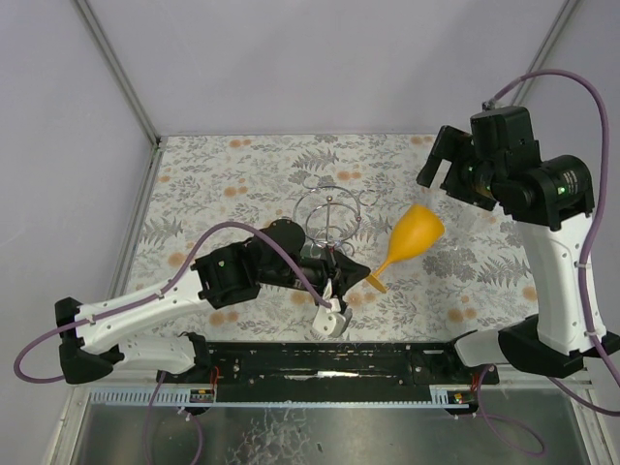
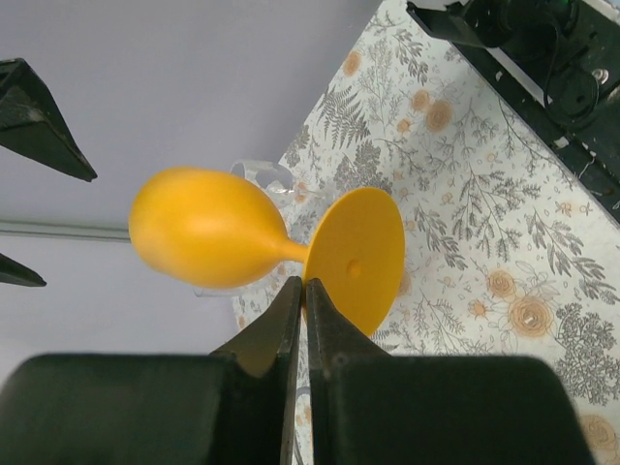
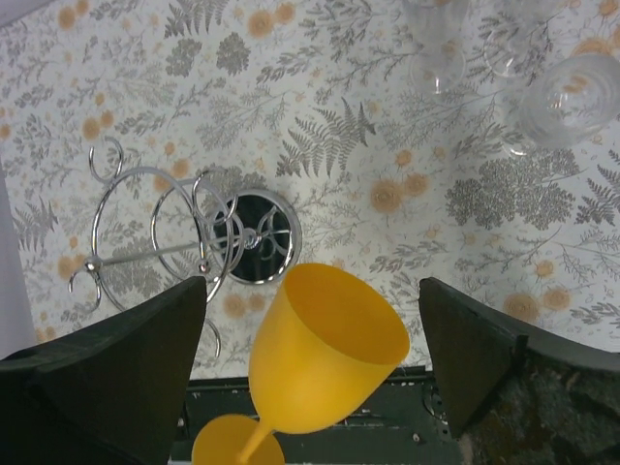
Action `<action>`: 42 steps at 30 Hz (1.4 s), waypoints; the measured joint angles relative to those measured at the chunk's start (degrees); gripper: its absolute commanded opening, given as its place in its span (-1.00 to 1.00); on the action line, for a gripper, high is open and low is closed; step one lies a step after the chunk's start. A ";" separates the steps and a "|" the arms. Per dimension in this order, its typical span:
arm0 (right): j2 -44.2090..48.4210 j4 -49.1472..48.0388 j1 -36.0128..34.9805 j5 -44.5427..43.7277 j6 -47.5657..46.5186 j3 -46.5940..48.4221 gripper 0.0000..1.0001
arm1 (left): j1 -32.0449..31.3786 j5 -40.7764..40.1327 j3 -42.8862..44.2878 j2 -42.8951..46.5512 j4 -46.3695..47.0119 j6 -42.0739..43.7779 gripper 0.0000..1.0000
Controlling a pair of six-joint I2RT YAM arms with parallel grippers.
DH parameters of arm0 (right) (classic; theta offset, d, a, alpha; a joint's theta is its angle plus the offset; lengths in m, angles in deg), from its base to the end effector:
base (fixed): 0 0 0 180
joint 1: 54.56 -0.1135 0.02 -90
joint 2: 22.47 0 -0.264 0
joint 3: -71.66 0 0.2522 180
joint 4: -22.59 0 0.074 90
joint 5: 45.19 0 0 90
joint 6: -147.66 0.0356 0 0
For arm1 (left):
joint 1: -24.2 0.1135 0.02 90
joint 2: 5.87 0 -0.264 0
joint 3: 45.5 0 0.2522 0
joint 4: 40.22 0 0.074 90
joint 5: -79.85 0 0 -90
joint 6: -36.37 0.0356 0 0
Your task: Take the wine glass off the wine glass rack
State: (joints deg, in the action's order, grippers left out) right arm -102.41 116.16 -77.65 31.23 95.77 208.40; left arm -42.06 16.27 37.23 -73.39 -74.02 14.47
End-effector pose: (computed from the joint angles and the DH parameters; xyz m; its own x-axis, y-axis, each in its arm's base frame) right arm 0.1863 0.0703 0.5195 -0.5618 0.4127 -0.7170 0.1760 0.9065 0.3838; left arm 0.0913 -0.2469 0.3899 0.8703 0.0852 -0.4851 0.4882 -0.2803 0.8265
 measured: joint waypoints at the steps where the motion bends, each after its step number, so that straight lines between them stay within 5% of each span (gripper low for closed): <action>1: 0.20 0.35 0.00 0.28 -0.09 -0.07 0.90 | -0.02 -0.09 -0.35 0.11 0.00 0.74 -1.00; 30: 1.51 1.99 0.07 16.83 -4.20 -8.22 0.56 | -0.63 -1.46 -5.35 1.73 1.20 12.02 -1.00; 42: 1.66 1.81 0.50 18.29 -6.45 -13.03 0.09 | -0.90 -1.60 -6.75 2.62 0.81 14.03 -1.00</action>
State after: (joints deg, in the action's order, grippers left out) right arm -100.75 117.98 -77.15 49.52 89.32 195.37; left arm -42.95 14.67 30.48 -70.77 -73.21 28.50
